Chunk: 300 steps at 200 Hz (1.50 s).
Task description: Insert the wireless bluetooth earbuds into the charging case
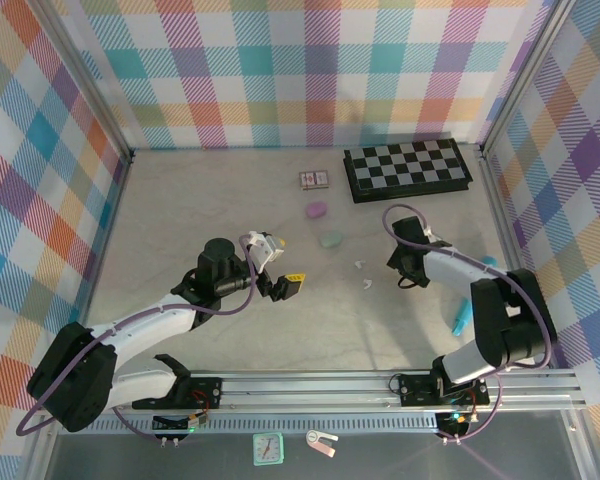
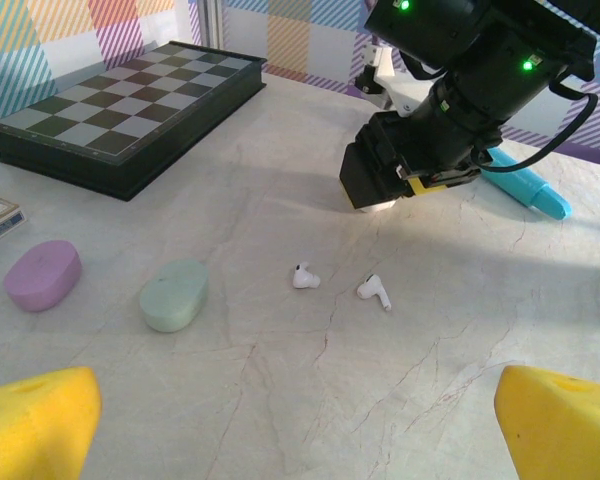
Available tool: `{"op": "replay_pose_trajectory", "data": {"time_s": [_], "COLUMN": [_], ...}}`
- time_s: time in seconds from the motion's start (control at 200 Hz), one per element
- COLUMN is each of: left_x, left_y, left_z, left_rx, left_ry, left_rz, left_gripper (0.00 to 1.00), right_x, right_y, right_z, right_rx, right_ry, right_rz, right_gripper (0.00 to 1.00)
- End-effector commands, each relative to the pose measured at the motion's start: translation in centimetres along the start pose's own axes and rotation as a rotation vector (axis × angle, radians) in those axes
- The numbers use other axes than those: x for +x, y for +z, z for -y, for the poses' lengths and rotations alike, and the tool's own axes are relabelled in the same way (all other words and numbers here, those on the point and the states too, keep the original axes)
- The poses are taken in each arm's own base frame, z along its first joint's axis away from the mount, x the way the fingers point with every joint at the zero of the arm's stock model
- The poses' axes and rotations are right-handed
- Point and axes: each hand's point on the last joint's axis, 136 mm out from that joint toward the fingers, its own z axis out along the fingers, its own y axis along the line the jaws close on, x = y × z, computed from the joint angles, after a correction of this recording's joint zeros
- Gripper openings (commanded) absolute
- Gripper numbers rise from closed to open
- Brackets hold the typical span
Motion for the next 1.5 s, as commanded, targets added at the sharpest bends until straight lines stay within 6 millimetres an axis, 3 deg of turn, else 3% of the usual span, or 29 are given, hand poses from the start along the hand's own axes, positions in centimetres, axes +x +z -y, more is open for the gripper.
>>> {"op": "replay_pose_trajectory", "data": {"time_s": [0.0, 0.45, 0.68, 0.89, 1.09, 1.495], "left_x": [-1.9, -1.5, -1.5, -2.1, -3.1, -3.2], "left_y": [0.2, 0.1, 0.2, 0.2, 0.4, 0.6], "left_z": [0.6, 0.6, 0.6, 0.1, -2.2, -7.0], "left_rx": [0.026, 0.025, 0.024, 0.003, -0.107, -0.273], "left_ry": [0.041, 0.034, 0.032, 0.002, -0.115, -0.542], "left_rz": [0.046, 0.042, 0.043, 0.059, 0.061, -0.022], "left_gripper": [1.00, 1.00, 1.00, 1.00, 1.00, 1.00], "right_x": [-0.4, -0.4, -0.3, -0.2, -0.3, 1.6], "right_y": [0.5, 1.8, 1.1, -0.7, -3.6, -10.4], "right_z": [-0.5, -0.3, -0.6, -1.9, -5.2, -11.7], "right_rx": [-0.007, 0.008, -0.024, -0.125, -0.295, -0.581], "right_ry": [-0.010, 0.000, -0.054, -0.172, -0.360, -0.767], "right_rz": [-0.011, -0.037, -0.044, -0.049, 0.034, 0.222], "right_gripper": [0.64, 0.55, 0.47, 0.47, 0.46, 0.47]}}
